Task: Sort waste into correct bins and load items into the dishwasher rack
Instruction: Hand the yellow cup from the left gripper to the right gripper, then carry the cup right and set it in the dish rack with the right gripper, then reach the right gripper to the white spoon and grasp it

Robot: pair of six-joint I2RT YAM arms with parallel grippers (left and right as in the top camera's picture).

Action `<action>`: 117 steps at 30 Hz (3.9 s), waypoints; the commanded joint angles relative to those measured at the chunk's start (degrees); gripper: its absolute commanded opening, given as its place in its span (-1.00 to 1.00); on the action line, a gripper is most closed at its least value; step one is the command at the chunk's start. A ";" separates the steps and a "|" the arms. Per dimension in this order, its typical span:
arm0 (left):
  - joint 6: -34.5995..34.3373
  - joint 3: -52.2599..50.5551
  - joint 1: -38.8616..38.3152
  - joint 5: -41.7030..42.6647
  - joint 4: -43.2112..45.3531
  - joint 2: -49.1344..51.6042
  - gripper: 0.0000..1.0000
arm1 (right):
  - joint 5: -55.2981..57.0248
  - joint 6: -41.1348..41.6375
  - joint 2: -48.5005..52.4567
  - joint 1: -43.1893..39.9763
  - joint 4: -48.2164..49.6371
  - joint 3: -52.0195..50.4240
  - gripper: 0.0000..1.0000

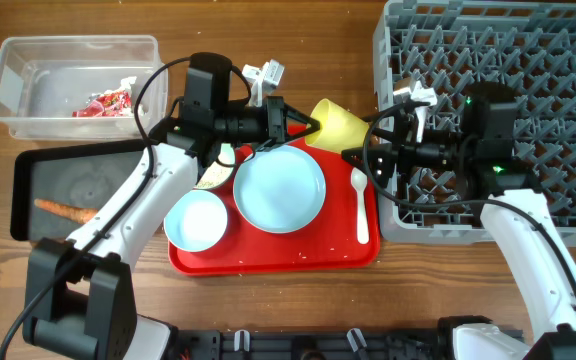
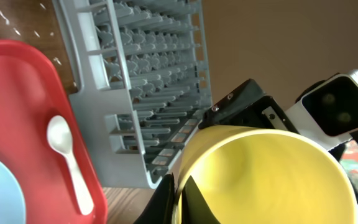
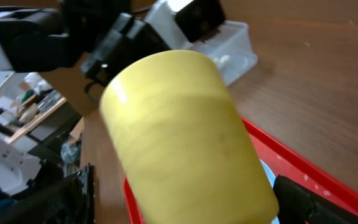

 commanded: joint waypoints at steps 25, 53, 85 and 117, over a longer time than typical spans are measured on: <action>-12.22 0.33 -1.36 3.10 4.79 -0.24 -0.92 | -3.56 -3.32 0.59 0.00 3.32 1.01 0.28; 8.57 0.33 5.53 -31.36 -11.65 -1.92 -0.17 | 36.41 11.72 -5.22 -1.11 -13.42 4.87 -0.56; 10.97 0.33 15.37 -61.46 -35.67 -14.93 -0.07 | 69.90 12.11 15.50 -39.50 -48.61 28.44 -0.71; 10.97 0.33 15.37 -61.48 -37.13 -14.93 0.08 | 46.90 4.35 1.70 -8.96 -51.56 30.69 0.79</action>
